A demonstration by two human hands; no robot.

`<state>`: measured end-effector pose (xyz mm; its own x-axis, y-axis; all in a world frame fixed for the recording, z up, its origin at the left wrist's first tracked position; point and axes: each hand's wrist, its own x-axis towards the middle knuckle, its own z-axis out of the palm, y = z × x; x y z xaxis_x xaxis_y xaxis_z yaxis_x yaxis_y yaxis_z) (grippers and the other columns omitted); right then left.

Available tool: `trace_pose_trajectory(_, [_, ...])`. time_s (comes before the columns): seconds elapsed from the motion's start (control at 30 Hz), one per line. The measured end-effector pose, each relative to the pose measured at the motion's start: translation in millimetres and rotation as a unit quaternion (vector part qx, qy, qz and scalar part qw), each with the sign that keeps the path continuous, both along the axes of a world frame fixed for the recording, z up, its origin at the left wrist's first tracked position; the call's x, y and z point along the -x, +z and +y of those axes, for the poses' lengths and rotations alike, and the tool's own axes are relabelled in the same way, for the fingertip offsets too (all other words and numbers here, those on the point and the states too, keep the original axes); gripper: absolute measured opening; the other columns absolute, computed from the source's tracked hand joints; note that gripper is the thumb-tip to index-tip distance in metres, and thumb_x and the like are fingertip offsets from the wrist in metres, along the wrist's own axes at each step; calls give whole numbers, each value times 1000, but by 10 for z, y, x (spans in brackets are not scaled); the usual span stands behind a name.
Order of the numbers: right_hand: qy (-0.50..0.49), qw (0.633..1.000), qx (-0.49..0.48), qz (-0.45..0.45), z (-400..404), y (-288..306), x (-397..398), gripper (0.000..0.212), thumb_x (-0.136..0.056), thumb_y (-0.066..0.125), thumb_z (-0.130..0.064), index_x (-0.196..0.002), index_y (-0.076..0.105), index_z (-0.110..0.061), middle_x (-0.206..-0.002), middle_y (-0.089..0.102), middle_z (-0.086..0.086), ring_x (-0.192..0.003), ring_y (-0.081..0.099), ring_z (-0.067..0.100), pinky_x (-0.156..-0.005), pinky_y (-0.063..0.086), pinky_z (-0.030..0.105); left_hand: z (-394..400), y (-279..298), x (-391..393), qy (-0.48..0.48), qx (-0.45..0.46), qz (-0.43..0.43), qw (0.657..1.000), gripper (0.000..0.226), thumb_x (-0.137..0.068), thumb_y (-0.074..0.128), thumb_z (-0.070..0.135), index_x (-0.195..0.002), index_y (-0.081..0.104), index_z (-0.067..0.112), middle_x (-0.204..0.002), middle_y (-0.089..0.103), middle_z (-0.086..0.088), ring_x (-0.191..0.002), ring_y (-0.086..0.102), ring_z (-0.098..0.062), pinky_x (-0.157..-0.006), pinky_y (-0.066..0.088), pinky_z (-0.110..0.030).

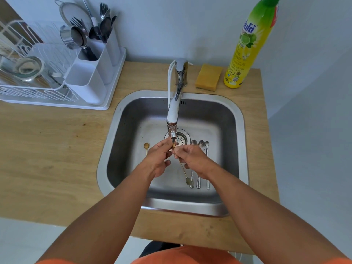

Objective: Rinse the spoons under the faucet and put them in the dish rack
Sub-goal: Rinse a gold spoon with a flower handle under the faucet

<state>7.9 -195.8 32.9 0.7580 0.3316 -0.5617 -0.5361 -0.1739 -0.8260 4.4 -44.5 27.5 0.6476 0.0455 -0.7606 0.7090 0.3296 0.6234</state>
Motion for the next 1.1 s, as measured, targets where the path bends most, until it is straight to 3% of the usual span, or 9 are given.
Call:
trace_pose_trajectory(0.13, [28, 998, 44, -43, 7, -52, 45, 25, -101, 63, -28, -91, 75, -8, -77, 61, 2, -61, 43, 8, -60, 38, 25, -19, -12, -33, 33, -59, 4, 998, 15, -92, 77, 39, -87, 76, 24, -72, 73, 10, -66, 58, -8, -74, 41, -34])
trace_pose_trajectory(0.27, [17, 996, 68, -63, 12, -71, 33, 22, -101, 64, -27, -87, 76, -14, -78, 67, -4, -67, 53, 7, -71, 45, 28, -29, -8, -40, 27, -77, 3, 997, 18, -95, 74, 37, -104, 80, 22, -88, 77, 5, -80, 62, -11, -73, 45, -32])
trace_pose_trajectory(0.37, [1, 995, 74, -67, -13, -56, -8, 26, -101, 62, -27, -86, 75, -11, -73, 61, -2, -63, 46, 10, -68, 42, 30, -14, 20, -45, -9, -56, -4, 998, 20, -99, 69, 25, -117, 78, 23, -96, 77, 4, -84, 61, -11, -70, 43, -30])
trace_pose_trajectory(0.53, [-9, 994, 87, -66, -53, -48, -55, 26, -102, 60, -29, -90, 77, -13, -73, 67, -12, -64, 50, 2, -73, 46, 27, 45, 107, -57, -60, -36, -21, 997, 31, -96, 71, 15, -127, 72, 20, -107, 74, 2, -92, 60, -13, -73, 38, -31])
trace_pose_trajectory(0.67, [-14, 996, 63, -57, -44, -52, -55, 26, -102, 61, -29, -87, 76, -14, -57, 62, -21, -49, 49, -8, -64, 39, 22, 76, 129, -89, -78, -57, -23, 995, 32, -90, 79, 23, -122, 76, 19, -86, 73, 9, -82, 56, -10, -70, 39, -29])
trace_pose_trajectory(0.87, [-14, 999, 22, -30, -43, -76, -18, 23, -102, 62, -30, -89, 77, -19, -78, 68, -7, -57, 46, 2, -54, 39, 17, 86, 107, -116, -84, -87, -24, 992, 29, -82, 84, 40, -105, 79, 22, -74, 72, 11, -80, 58, -11, -73, 43, -31])
trace_pose_trajectory(1.0, [-2, 999, 24, -34, -25, -64, -11, 23, -103, 61, -29, -88, 76, -18, -74, 67, -11, -57, 46, 2, -53, 40, 15, 51, 111, -149, -69, -121, -17, 990, 22, -100, 67, 34, -110, 79, 19, -72, 70, 8, -77, 58, -12, -70, 46, -30])
trace_pose_trajectory(1.1, [-21, 1000, -1, -11, -19, -41, -18, 23, -105, 58, -26, -91, 75, -19, -73, 67, -14, -58, 45, 2, -52, 39, 14, 93, 149, -158, -114, -69, -34, 991, 28, -109, 51, 25, -119, 76, 20, -90, 70, -1, -87, 57, -16, -75, 45, -31])
